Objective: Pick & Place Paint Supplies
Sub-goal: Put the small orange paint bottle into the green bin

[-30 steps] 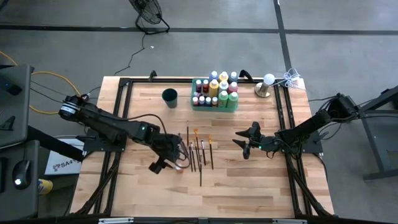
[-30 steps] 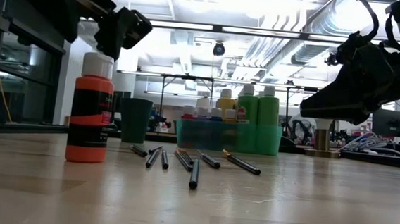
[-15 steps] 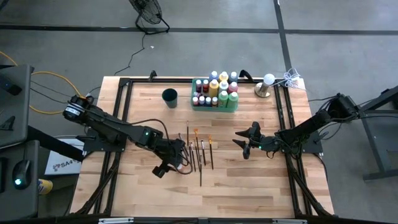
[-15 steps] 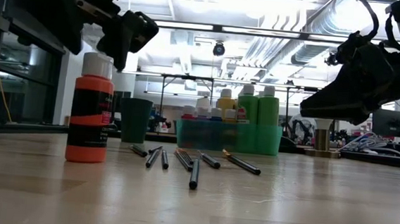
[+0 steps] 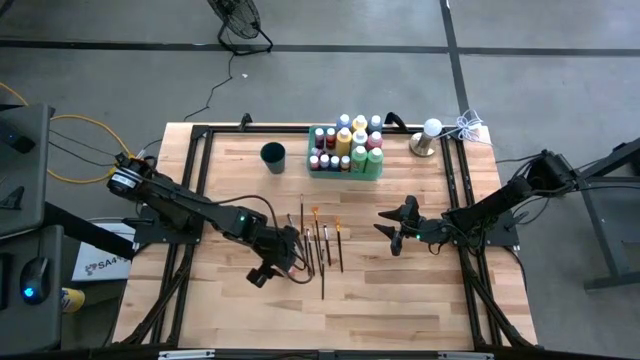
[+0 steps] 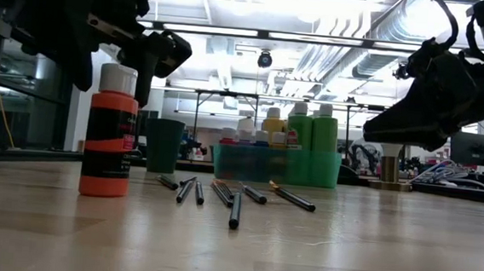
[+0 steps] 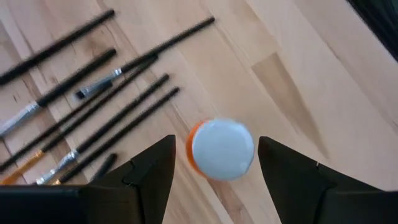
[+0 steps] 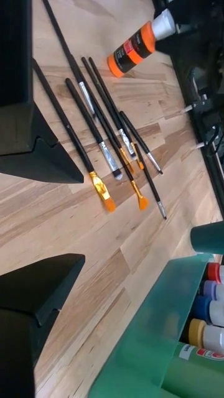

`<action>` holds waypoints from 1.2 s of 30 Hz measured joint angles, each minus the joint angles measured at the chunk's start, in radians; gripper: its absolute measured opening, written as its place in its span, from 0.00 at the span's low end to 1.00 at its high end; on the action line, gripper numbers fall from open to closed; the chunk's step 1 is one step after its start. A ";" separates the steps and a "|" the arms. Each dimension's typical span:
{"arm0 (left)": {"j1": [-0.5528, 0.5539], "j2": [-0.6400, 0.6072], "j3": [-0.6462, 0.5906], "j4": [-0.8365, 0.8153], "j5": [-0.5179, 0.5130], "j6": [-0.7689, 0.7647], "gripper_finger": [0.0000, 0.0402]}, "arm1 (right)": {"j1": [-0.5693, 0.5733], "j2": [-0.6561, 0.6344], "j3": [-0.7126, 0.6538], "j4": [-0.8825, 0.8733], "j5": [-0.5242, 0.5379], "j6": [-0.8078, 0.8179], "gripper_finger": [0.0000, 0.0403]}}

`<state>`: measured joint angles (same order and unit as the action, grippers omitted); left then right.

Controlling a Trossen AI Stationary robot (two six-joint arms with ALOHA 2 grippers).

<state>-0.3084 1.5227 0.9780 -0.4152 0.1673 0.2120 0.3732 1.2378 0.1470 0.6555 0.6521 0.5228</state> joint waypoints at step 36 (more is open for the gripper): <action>0.001 -0.033 0.008 -0.064 -0.157 0.005 0.30 | 0.000 0.000 0.000 0.000 0.002 0.000 0.47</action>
<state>-0.3077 1.4900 0.9862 -0.4797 0.0106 0.2173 0.3731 1.2381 0.1467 0.6554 0.6546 0.5228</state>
